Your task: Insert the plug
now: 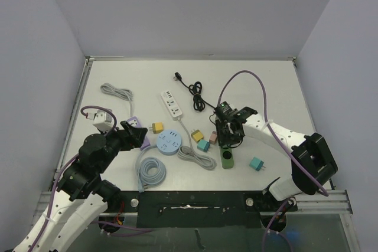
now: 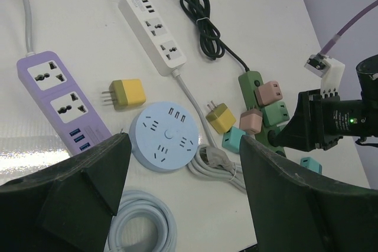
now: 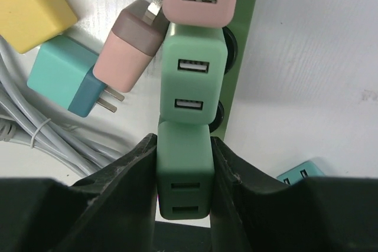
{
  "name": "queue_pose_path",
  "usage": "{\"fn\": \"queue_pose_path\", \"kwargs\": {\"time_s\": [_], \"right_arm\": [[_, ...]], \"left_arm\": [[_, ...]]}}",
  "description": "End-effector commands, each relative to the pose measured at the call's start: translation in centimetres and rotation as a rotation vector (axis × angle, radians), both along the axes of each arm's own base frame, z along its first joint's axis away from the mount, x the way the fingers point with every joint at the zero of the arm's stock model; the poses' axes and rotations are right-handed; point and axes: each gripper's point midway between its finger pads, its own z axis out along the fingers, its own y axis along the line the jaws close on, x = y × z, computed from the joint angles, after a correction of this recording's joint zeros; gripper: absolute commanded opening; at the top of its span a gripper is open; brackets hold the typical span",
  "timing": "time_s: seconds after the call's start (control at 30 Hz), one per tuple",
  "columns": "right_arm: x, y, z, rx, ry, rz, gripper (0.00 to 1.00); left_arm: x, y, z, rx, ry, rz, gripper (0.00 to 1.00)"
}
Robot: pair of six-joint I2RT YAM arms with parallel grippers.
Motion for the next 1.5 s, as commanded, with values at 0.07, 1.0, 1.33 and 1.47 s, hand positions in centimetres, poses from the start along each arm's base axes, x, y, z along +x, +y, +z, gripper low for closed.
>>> {"fn": "queue_pose_path", "kwargs": {"time_s": [0.07,1.0,1.33,1.47], "right_arm": [[0.6,0.1,-1.1,-0.005,0.005,0.002,0.05],[-0.8,-0.5,-7.7,-0.08,0.064,-0.006,0.0],[2.3,0.7,0.6,-0.014,-0.147,-0.08,0.49],[2.5,0.8,2.7,0.006,-0.172,-0.086,0.51]], "left_arm": [[0.3,0.2,1.1,-0.012,-0.039,0.015,0.73],[0.4,0.3,0.8,0.0,-0.027,0.022,0.73],[0.5,0.2,0.7,0.0,-0.025,0.02,0.73],[0.5,0.2,0.7,-0.003,-0.025,0.019,0.73]]}}
